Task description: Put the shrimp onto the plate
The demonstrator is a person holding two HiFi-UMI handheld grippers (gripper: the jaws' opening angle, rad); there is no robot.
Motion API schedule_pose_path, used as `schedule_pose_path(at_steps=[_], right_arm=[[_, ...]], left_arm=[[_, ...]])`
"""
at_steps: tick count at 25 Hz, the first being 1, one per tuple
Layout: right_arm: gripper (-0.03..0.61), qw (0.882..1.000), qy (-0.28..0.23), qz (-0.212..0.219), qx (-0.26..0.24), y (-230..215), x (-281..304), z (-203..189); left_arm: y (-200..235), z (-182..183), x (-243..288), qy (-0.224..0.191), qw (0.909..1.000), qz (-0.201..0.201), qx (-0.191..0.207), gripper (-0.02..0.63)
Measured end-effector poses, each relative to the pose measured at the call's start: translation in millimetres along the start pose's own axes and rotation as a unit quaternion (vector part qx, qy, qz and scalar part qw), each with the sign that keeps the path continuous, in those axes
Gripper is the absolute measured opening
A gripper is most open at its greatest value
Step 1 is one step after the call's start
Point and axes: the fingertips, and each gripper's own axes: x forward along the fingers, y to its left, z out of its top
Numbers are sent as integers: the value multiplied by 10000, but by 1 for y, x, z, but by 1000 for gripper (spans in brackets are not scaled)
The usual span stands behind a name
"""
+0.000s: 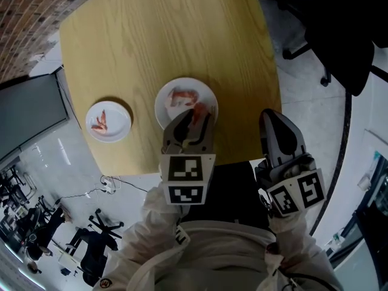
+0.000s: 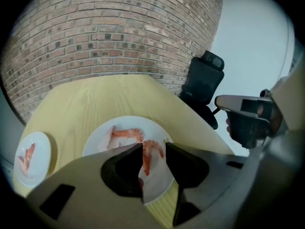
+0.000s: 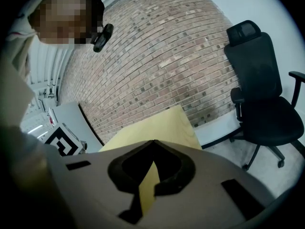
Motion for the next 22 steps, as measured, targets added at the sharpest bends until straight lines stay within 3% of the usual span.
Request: schedule_pose_path(at_steps=[10,22], right_arm=[[25,9997,64,221,-107,18,11,1],[25,9971,192,676,-281,65,31,-1]], left_arm=[[3,2,-13,-117,9999,24,-118,155],[59,-4,-52,-305,9970,580,-402,155]])
